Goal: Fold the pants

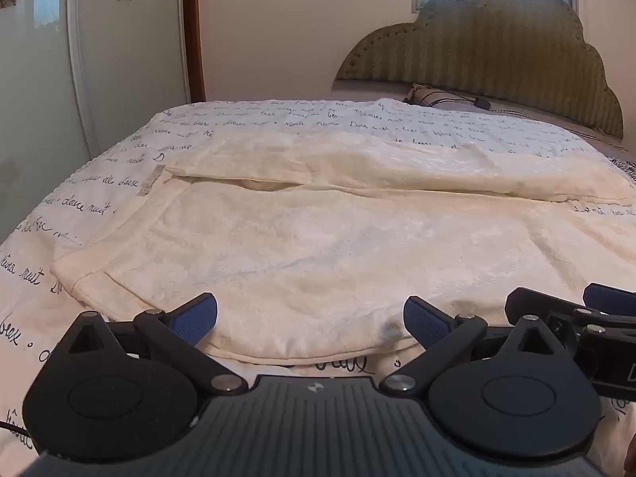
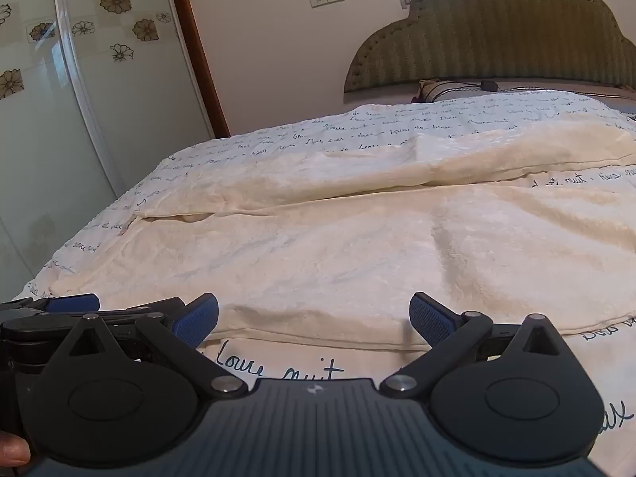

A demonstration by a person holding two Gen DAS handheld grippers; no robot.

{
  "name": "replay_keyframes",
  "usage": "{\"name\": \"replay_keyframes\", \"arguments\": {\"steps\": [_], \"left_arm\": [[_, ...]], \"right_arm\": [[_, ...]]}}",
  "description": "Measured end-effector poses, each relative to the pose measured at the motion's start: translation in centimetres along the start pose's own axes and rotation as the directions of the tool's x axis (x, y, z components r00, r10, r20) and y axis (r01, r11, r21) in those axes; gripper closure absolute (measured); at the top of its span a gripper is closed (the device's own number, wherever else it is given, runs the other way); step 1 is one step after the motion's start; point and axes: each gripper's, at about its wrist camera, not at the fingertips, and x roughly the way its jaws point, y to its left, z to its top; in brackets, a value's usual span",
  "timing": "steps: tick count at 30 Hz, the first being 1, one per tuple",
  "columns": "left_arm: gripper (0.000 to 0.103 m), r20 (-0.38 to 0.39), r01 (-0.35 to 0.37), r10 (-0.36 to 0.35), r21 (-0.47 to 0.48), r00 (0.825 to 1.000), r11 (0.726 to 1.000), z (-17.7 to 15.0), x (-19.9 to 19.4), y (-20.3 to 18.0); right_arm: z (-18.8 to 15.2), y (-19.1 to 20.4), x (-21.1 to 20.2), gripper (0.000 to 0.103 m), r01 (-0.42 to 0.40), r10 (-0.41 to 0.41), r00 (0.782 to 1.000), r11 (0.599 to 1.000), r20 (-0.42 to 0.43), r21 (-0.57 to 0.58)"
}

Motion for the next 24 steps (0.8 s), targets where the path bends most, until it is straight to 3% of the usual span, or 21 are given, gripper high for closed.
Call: {"name": "replay_keyframes", "arguments": {"steps": [4, 9, 15, 24], "left_arm": [[0.001, 0.006, 0.023, -0.023, -0.023, 1.000, 0.999, -0.1, 0.3, 0.3], [0.001, 0.027, -0.007, 0.007, 0.018, 1.000, 1.000, -0.7, 1.8, -0.5], [0.001, 0.060, 0.019, -0.019, -0.003, 0.998, 1.000, -1.6, 2.2, 0.2], [0.000, 0.043, 0.021, -0.021, -0.013, 0.999, 1.000, -2.0, 3.1, 0.2]], "right_arm": [[0.0, 0.2, 0.0, 0.000, 0.012, -0.011, 1.000, 1.000, 0.013, -0.020], [-0.3, -0.4, 0.9, 0.000, 0.068, -0.066, 0.998, 0.995, 0.022, -0.067], [-1.3, -1.5, 1.9, 0.000, 0.057, -0.057, 0.998, 0.998, -0.001, -0.029], [-1.9, -2.8, 2.5, 0.000, 0.047, -0.047, 0.999, 0.998, 0.000, 0.035]]}}
